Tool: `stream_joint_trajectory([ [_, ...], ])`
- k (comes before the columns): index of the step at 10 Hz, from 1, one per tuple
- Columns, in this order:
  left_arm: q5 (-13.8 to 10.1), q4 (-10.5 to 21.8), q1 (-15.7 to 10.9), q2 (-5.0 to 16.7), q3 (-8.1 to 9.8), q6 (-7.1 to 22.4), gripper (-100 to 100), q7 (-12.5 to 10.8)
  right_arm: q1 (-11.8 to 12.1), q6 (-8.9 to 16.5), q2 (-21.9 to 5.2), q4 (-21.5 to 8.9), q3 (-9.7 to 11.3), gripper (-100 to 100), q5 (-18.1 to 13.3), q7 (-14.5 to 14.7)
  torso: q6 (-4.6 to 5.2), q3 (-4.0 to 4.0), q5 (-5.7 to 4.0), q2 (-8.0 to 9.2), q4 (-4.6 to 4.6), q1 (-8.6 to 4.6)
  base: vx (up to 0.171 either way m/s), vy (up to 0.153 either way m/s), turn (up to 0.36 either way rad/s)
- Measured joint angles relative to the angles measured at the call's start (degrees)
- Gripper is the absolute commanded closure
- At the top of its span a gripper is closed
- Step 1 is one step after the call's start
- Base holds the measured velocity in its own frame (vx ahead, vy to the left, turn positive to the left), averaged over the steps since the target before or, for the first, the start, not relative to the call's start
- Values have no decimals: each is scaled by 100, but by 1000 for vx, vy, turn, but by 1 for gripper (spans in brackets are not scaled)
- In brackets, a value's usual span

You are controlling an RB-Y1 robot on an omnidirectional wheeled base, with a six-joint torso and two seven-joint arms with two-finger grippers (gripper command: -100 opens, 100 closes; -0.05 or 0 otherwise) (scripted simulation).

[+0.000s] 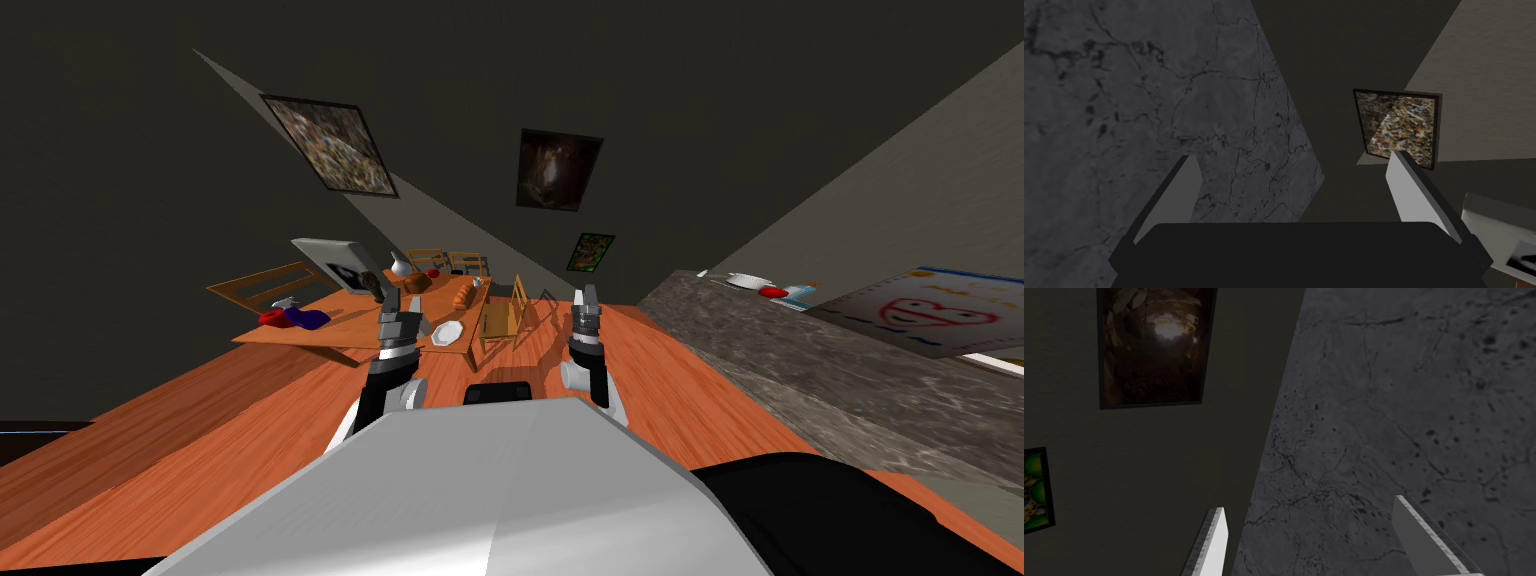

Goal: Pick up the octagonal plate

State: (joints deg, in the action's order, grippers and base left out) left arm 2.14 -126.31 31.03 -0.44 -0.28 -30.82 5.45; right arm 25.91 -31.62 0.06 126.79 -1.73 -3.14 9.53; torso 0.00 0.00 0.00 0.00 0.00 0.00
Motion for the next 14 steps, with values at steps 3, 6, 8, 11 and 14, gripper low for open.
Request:
stream_joint_trajectory([
  [3,-8,168,-40,354,-11,43,-100,-37,0,0,0,0,0,0,0,0,0,1,1,2,0,4,-8,5,-14],
  [6,-2,648,-172,681,-90,152,-100,-117,0,0,0,0,0,0,0,0,0,5,1,9,2,5,-26,8,-36],
  [8,-10,874,-253,807,-153,391,-100,-230,-1,0,0,0,0,0,0,0,1,8,2,14,3,6,-39,12,-46],
  [11,-41,1217,-356,924,-186,597,-100,-381,0,0,0,0,0,0,0,0,0,5,1,10,2,5,-27,10,-31],
  [14,-17,1523,-394,904,-304,731,-100,-443,0,0,0,0,0,0,0,0,0,4,1,6,2,3,-15,6,-16],
])
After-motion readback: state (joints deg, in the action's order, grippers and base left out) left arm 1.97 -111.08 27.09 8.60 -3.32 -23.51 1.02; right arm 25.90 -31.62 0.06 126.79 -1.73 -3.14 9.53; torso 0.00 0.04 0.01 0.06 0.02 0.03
